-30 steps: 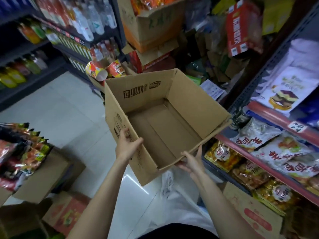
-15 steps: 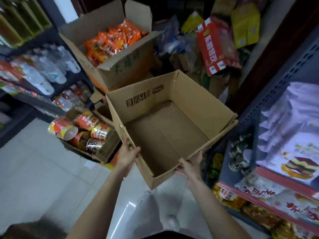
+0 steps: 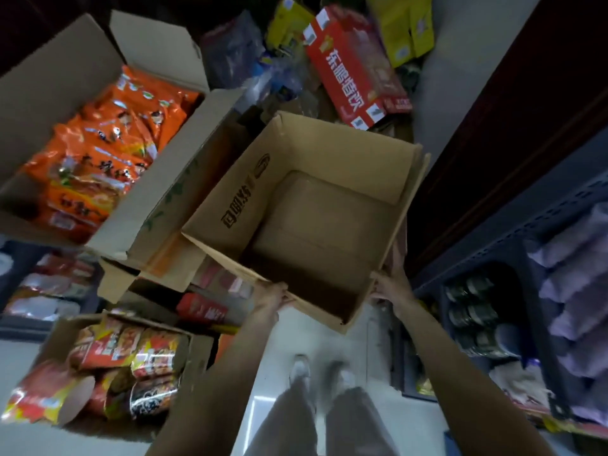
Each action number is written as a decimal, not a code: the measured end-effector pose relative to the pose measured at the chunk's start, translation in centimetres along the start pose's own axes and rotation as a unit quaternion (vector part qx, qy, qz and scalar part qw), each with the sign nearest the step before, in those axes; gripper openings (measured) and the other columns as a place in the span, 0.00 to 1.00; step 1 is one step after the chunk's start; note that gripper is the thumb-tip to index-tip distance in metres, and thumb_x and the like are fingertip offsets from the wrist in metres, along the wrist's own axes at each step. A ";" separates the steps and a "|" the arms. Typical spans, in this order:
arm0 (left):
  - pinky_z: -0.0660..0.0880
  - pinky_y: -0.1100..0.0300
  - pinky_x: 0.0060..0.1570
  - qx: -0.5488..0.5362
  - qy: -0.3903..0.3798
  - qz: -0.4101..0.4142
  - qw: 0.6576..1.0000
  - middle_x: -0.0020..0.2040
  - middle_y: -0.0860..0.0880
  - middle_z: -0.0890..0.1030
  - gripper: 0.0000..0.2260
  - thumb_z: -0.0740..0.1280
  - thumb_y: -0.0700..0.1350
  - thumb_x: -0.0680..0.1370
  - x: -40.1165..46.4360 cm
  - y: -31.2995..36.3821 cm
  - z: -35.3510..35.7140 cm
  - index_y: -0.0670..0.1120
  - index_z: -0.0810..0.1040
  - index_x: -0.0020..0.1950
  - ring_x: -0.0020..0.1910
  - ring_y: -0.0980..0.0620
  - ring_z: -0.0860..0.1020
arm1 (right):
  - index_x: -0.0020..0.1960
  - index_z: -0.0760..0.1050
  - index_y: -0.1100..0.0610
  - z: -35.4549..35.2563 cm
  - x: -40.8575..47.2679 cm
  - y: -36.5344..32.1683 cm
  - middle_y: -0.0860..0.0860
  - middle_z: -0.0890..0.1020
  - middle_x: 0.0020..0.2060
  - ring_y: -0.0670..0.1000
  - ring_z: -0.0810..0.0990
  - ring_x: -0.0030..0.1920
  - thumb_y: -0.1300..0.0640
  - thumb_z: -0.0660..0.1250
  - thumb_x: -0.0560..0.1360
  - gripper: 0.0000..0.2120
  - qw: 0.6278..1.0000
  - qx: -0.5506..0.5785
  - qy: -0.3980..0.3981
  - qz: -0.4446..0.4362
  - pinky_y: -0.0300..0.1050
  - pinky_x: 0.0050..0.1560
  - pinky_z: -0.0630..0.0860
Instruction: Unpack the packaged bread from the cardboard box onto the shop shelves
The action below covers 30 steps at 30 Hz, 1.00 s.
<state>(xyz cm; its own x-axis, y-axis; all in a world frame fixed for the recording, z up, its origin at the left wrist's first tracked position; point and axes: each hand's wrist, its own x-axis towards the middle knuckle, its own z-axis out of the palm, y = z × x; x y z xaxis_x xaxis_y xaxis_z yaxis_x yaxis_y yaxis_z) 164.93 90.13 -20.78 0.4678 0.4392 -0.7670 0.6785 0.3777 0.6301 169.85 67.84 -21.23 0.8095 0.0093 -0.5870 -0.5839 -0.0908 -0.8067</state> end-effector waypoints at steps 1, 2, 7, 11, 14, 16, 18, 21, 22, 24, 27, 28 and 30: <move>0.74 0.65 0.20 -0.008 -0.003 0.000 1.000 0.37 0.41 0.73 0.08 0.60 0.29 0.77 0.6 0.8 1.1 0.40 0.66 0.43 0.33 0.47 0.74 | 0.75 0.50 0.41 -0.2 1.1 -0.9 0.49 0.67 0.69 0.55 0.71 0.64 0.65 0.63 0.77 0.36 1.000 0.018 0.001 -0.015 0.48 0.46 0.79; 0.74 0.64 0.20 -0.026 -0.010 -0.005 1.000 0.36 0.42 0.72 0.07 0.58 0.29 0.78 1.1 1.6 2.4 0.40 0.66 0.44 0.32 0.47 0.74 | 0.75 0.52 0.45 -0.3 2.4 -1.6 0.49 0.69 0.66 0.52 0.71 0.63 0.65 0.63 0.77 0.34 0.999 0.032 0.009 -0.033 0.46 0.48 0.79; 0.75 0.60 0.22 -0.093 -0.031 -0.024 0.995 0.38 0.43 0.71 0.09 0.57 0.30 0.79 5.1 5.0 9.6 0.39 0.63 0.56 0.27 0.48 0.75 | 0.72 0.61 0.45 0.4 9.4 -1.3 0.47 0.75 0.62 0.52 0.73 0.63 0.54 0.71 0.70 0.34 0.995 -0.053 0.076 -0.045 0.54 0.65 0.70; 0.76 0.60 0.21 -0.158 -0.024 -0.012 0.987 0.38 0.44 0.69 0.14 0.59 0.28 0.77 10.2 5.3 15.6 0.41 0.62 0.57 0.33 0.48 0.72 | 0.70 0.60 0.40 0.1 16.0 0.5 0.53 0.77 0.59 0.58 0.78 0.54 0.50 0.69 0.69 0.33 0.992 -0.038 0.123 -0.006 0.58 0.53 0.78; 0.77 0.62 0.23 -0.135 -0.044 0.000 0.990 0.39 0.43 0.70 0.11 0.61 0.29 0.76 14.6 4.2 19.4 0.40 0.63 0.53 0.33 0.52 0.73 | 0.72 0.62 0.51 -1.2 21.0 1.3 0.55 0.78 0.51 0.60 0.80 0.48 0.61 0.63 0.76 0.26 0.982 -0.057 0.179 -0.003 0.52 0.50 0.79; 0.79 0.62 0.29 -0.070 -0.092 -0.010 0.993 0.46 0.40 0.72 0.08 0.63 0.36 0.79 18.0 3.1 21.1 0.37 0.67 0.55 0.37 0.51 0.77 | 0.71 0.64 0.56 -2.7 24.3 2.1 0.56 0.78 0.54 0.60 0.79 0.53 0.58 0.61 0.78 0.22 0.971 -0.095 0.220 0.021 0.52 0.57 0.74; 0.79 0.55 0.45 0.030 -0.133 -0.036 0.990 0.53 0.43 0.75 0.14 0.64 0.47 0.79 21.0 2.4 21.8 0.39 0.71 0.59 0.52 0.49 0.76 | 0.71 0.65 0.57 -4.5 27.4 3.6 0.57 0.76 0.61 0.60 0.76 0.60 0.57 0.59 0.79 0.21 0.967 -0.109 0.227 0.030 0.51 0.62 0.70; 0.69 0.53 0.59 0.124 -0.180 -0.064 0.974 0.62 0.48 0.76 0.17 0.61 0.55 0.79 23.0 0.8 22.0 0.48 0.72 0.63 0.66 0.51 0.69 | 0.74 0.61 0.53 -6.8 28.8 5.2 0.58 0.74 0.65 0.61 0.74 0.63 0.57 0.61 0.78 0.25 0.966 -0.132 0.212 0.064 0.51 0.63 0.70; 0.66 0.53 0.60 0.135 -0.196 -0.073 0.968 0.64 0.49 0.74 0.17 0.60 0.55 0.80 22.8 0.2 22.0 0.50 0.71 0.66 0.69 0.52 0.67 | 0.74 0.61 0.54 -7.2 28.4 5.7 0.59 0.74 0.64 0.62 0.73 0.63 0.57 0.63 0.77 0.26 0.967 -0.144 0.194 0.078 0.51 0.62 0.70; 0.65 0.51 0.63 0.135 -0.214 -0.077 0.964 0.67 0.48 0.70 0.15 0.60 0.52 0.81 22.4 -1.0 21.7 0.51 0.70 0.66 0.71 0.51 0.64 | 0.73 0.62 0.55 -7.5 27.3 6.5 0.59 0.75 0.64 0.62 0.73 0.63 0.59 0.66 0.75 0.28 0.973 -0.160 0.148 0.076 0.51 0.60 0.69; 0.67 0.52 0.63 0.117 -0.200 -0.064 0.971 0.66 0.48 0.72 0.08 0.65 0.50 0.77 20.6 -0.2 21.2 0.51 0.75 0.55 0.66 0.50 0.68 | 0.72 0.65 0.55 -7.5 25.4 6.3 0.57 0.74 0.66 0.59 0.73 0.64 0.55 0.68 0.73 0.29 0.973 -0.203 0.099 0.047 0.50 0.60 0.69; 0.66 0.54 0.61 0.106 -0.191 -0.059 0.974 0.63 0.48 0.73 0.08 0.64 0.49 0.77 19.9 0.7 21.2 0.50 0.76 0.55 0.62 0.52 0.69 | 0.72 0.65 0.55 -7.2 24.8 5.5 0.56 0.73 0.67 0.59 0.72 0.65 0.54 0.68 0.73 0.29 0.974 -0.206 0.090 0.036 0.50 0.61 0.69; 0.64 0.57 0.57 0.116 -0.171 -0.025 0.978 0.62 0.48 0.73 0.13 0.60 0.46 0.80 18.3 3.1 21.0 0.47 0.74 0.63 0.62 0.51 0.69 | 0.72 0.65 0.58 -6.6 23.5 3.1 0.57 0.71 0.68 0.58 0.70 0.67 0.58 0.67 0.74 0.27 0.974 -0.209 0.083 0.013 0.48 0.63 0.67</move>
